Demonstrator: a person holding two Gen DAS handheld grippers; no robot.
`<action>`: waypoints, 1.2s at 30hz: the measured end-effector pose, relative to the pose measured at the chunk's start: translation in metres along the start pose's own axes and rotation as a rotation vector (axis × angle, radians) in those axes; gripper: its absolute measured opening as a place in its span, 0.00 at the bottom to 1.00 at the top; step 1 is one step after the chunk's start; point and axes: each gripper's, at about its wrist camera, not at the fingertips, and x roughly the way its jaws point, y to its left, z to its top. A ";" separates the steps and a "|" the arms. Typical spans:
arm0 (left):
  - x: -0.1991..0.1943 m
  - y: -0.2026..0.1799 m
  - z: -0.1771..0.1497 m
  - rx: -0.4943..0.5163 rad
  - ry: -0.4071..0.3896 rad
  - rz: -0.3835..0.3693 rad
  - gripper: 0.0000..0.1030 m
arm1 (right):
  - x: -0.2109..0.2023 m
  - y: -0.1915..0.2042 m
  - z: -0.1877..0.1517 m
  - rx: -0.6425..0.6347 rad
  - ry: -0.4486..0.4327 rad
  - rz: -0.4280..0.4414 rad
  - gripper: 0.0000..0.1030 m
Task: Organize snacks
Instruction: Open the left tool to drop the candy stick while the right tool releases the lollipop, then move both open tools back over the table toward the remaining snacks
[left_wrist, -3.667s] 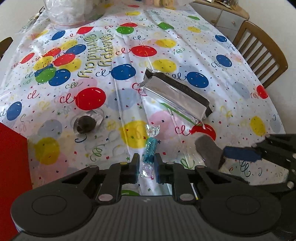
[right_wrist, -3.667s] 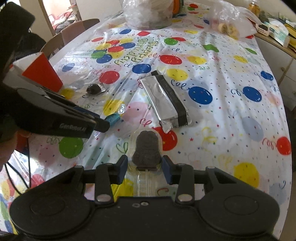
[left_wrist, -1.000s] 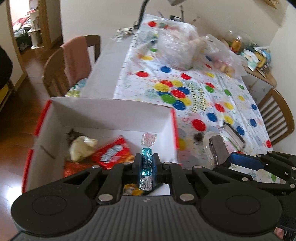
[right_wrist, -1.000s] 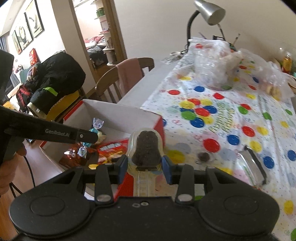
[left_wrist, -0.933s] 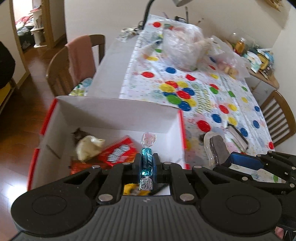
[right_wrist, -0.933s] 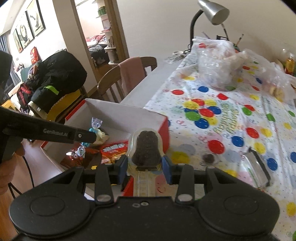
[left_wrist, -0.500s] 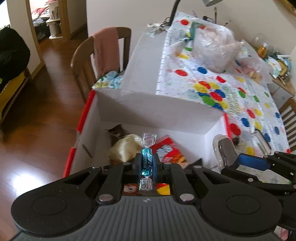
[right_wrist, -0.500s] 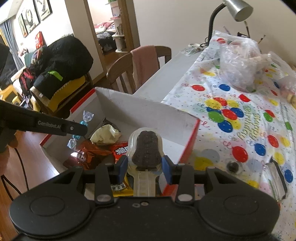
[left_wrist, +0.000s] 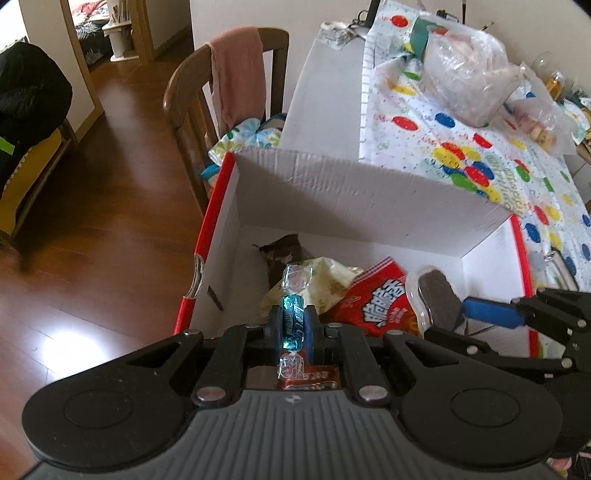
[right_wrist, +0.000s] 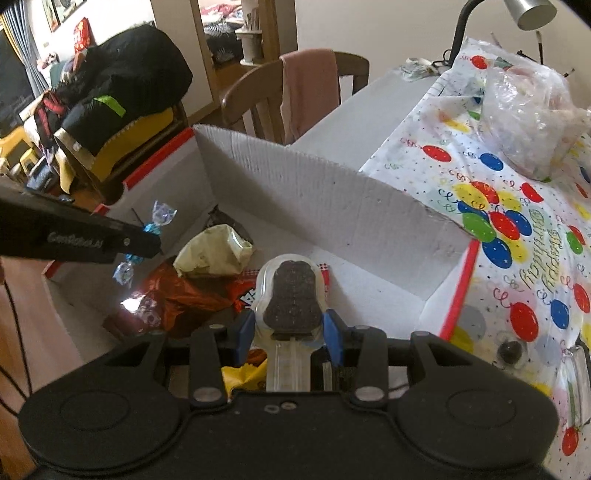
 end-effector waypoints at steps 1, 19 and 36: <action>0.003 0.001 -0.001 0.001 0.007 0.003 0.11 | 0.004 0.000 0.001 -0.001 0.006 -0.003 0.37; 0.015 0.003 -0.007 0.011 0.048 0.025 0.11 | 0.013 -0.005 -0.002 0.025 0.038 0.010 0.45; -0.030 -0.018 -0.018 0.041 -0.026 -0.015 0.30 | -0.054 -0.016 -0.013 0.076 -0.101 0.063 0.60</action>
